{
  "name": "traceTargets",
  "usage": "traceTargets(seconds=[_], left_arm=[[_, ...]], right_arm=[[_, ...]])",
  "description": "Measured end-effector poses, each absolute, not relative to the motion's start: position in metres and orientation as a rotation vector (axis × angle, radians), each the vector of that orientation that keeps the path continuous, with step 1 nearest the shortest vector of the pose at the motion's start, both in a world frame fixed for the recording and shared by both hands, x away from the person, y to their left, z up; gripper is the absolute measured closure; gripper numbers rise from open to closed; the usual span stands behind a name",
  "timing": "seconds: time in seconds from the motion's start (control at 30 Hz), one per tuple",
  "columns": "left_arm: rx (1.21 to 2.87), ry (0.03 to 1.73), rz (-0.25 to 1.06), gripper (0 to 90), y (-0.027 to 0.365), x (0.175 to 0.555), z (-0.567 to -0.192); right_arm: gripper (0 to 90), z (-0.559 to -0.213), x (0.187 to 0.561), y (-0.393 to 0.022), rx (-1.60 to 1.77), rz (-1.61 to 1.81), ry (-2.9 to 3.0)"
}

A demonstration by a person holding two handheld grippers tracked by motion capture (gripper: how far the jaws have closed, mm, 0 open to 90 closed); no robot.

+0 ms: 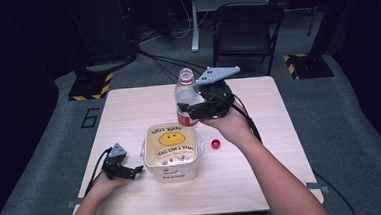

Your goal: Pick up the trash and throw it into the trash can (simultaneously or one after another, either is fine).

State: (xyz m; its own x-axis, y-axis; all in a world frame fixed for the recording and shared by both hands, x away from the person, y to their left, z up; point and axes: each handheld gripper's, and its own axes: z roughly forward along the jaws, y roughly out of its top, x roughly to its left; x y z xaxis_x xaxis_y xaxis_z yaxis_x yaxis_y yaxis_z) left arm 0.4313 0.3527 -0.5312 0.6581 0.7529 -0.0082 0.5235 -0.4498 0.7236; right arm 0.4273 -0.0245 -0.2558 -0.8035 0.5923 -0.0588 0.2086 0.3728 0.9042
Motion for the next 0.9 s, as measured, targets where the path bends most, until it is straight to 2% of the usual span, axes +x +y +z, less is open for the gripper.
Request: traceTargets(seconds=[0.9], left_arm=[[2.163, 0.982, 0.408, 0.3, 0.353, 0.431, -0.531]], right_arm=[[28.1, -0.287, 0.428, 0.007, 0.695, 1.428, 2.332]])
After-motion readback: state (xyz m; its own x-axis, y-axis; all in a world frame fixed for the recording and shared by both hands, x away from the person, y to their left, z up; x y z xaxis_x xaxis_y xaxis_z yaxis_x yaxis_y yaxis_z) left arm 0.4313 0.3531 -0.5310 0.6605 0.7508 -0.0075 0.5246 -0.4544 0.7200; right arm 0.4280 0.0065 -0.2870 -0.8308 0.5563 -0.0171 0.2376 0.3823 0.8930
